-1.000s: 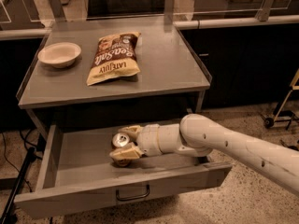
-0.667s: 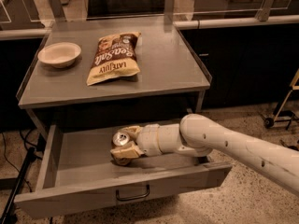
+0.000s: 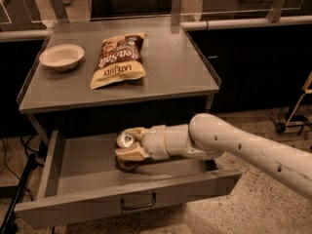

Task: Pick orange can from top drawer and place on counter

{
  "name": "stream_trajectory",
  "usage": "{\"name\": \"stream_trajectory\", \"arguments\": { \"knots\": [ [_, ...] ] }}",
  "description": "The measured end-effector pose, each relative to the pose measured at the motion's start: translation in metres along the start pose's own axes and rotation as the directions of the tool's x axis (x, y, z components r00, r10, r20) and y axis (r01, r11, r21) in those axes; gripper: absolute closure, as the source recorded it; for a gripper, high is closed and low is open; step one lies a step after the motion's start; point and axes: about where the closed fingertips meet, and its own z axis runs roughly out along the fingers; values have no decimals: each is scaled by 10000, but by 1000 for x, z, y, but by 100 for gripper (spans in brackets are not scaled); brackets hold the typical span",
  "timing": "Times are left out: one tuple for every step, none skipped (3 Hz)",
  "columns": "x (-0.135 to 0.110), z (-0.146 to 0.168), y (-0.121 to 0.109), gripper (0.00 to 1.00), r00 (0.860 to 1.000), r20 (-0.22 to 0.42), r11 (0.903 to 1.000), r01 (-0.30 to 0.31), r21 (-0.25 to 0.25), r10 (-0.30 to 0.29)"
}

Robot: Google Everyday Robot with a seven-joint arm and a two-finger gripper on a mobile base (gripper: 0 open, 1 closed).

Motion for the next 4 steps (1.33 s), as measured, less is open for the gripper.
{"name": "stream_trajectory", "arguments": {
  "knots": [
    [-21,-11,3,100,10000,1,10000,-11,-16,11],
    [-43,-31,4,100,9999,-129,10000,-63,45,63],
    [-74,-61,1,100,9995,-271,9994,157,310,-148],
    [-103,-95,-5,100,9982,-381,9960,489,741,-462]
  ]
}}
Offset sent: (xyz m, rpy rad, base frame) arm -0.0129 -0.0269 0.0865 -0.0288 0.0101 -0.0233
